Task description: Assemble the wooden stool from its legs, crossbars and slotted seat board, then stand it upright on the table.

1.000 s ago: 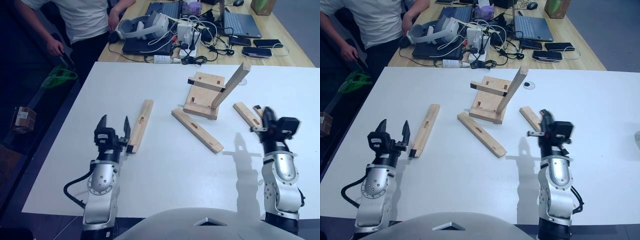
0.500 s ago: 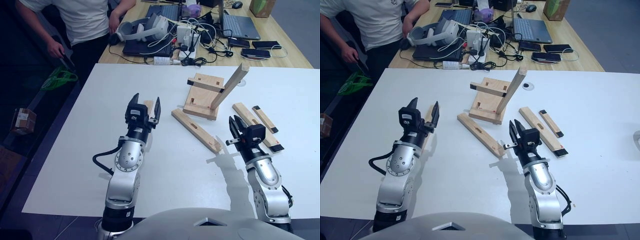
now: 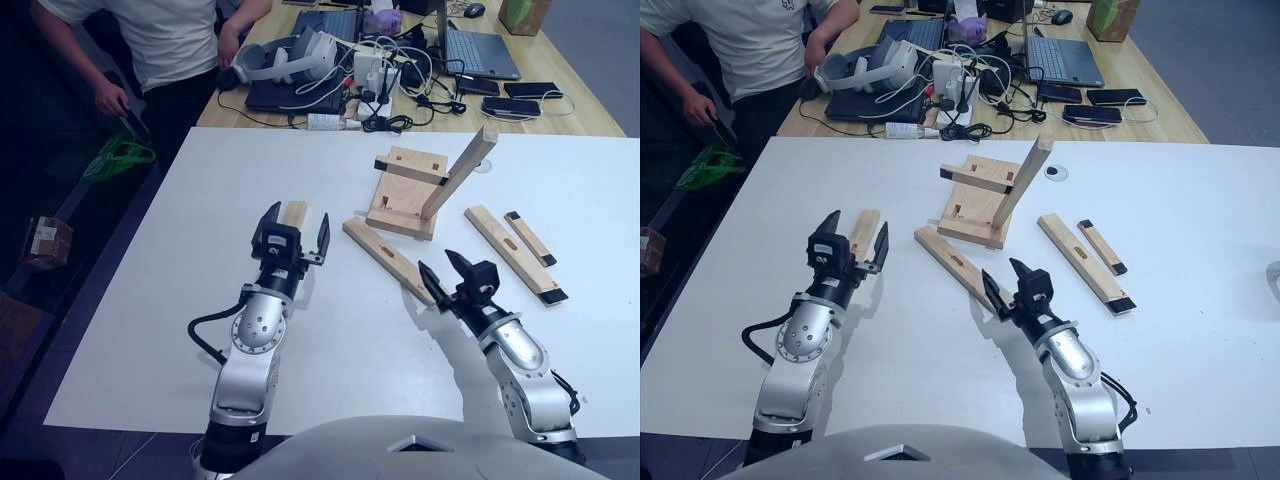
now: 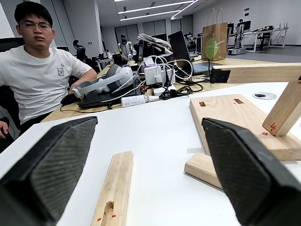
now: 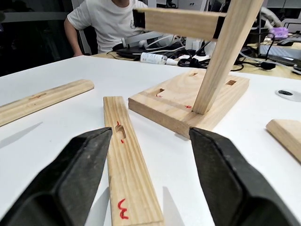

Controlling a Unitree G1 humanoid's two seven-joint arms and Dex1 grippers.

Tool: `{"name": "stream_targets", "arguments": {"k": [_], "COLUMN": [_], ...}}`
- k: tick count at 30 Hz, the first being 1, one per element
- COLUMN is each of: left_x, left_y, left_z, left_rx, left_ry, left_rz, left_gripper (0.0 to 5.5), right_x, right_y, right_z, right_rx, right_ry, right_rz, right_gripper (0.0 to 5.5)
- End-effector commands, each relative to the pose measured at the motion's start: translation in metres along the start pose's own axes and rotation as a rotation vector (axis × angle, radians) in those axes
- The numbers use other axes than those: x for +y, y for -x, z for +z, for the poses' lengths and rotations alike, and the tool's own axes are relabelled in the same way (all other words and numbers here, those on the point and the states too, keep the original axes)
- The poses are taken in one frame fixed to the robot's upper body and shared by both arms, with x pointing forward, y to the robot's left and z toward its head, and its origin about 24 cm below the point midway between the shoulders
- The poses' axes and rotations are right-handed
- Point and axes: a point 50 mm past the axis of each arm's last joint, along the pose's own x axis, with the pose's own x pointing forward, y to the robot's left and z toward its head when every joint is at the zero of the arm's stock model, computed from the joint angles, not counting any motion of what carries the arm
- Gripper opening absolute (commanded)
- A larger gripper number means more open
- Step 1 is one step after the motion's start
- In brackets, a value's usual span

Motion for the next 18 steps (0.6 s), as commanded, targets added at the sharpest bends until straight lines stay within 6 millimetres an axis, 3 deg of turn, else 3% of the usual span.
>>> {"name": "stream_targets", "arguments": {"k": [1,8,14,18], "left_x": [-0.002,-0.001,0.004,0.003], "left_y": [-0.004,-0.012,-0.022,-0.026], "left_z": [-0.007,-0.007,-0.004,-0.006], "left_rx": [0.056,0.068,0.077,0.101], "left_ry": [-0.014,0.011,0.067,0.122], "left_rz": [-0.010,-0.015,-0.025,-0.046], "left_gripper": [4.36,4.36,4.36,4.36], "right_x": [-0.005,-0.013,-0.012,-0.011], "right_y": [-0.007,-0.020,-0.022,-0.024], "right_z": [-0.009,-0.024,-0.030,-0.027], "right_rx": [0.075,0.216,0.287,0.267], "right_ry": [0.021,0.032,0.037,0.042], "right_rz": [0.043,0.134,0.210,0.220], "right_gripper": [3.56,3.56,2.61,2.56]}}
